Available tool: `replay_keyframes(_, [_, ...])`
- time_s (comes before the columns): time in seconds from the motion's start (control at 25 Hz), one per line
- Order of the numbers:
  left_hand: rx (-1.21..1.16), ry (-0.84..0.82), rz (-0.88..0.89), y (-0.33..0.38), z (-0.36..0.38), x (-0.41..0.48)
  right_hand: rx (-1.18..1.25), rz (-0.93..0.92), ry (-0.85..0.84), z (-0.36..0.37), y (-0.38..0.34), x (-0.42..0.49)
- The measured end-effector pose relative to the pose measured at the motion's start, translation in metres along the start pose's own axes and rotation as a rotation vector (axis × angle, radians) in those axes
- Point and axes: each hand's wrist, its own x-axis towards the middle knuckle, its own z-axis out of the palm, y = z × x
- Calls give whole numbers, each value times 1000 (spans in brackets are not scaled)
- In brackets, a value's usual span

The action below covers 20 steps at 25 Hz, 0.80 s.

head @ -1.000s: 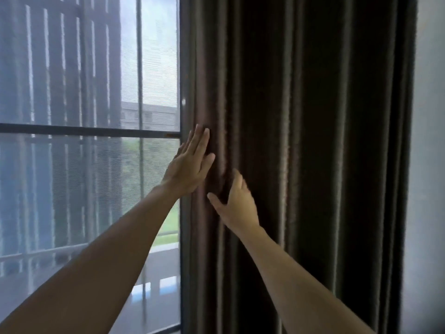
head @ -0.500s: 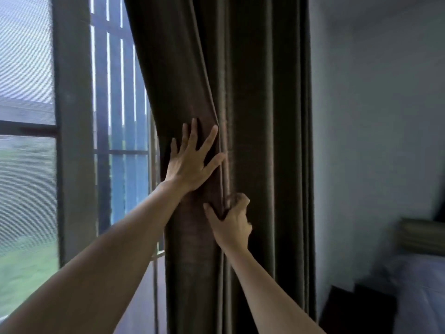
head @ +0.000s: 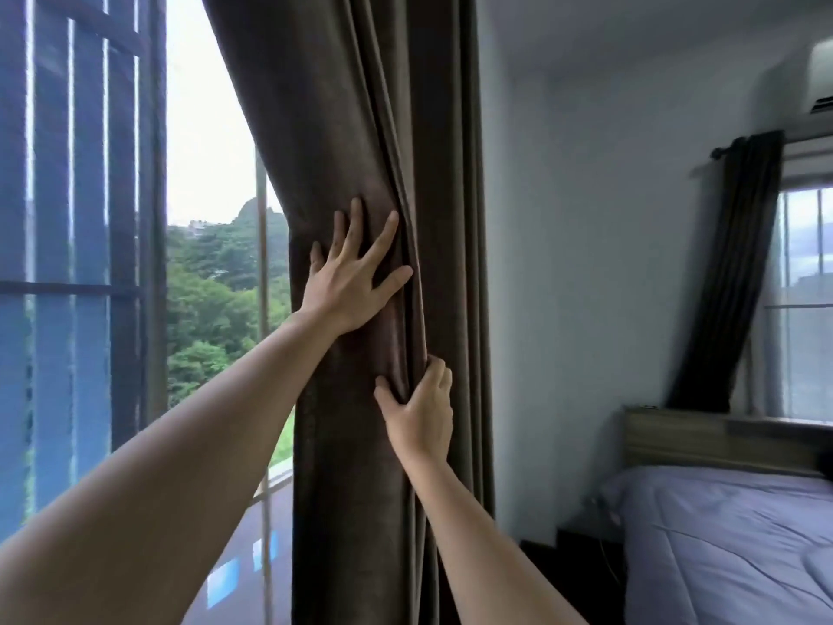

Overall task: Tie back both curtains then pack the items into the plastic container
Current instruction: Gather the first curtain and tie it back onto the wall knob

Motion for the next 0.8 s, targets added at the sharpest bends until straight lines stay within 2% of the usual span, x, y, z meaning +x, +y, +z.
replay_keyframes(0.36, [-80, -61, 20, 24, 148, 111, -167, 58, -29, 26, 124, 142])
replay_keyframes(0.52, [-91, -111, 25, 34, 190, 143, -178, 85, 41, 34, 158, 176])
replay_keyframes(0.8, [-100, -114, 63, 35, 267, 195, -95, 94, -46, 57, 218, 245])
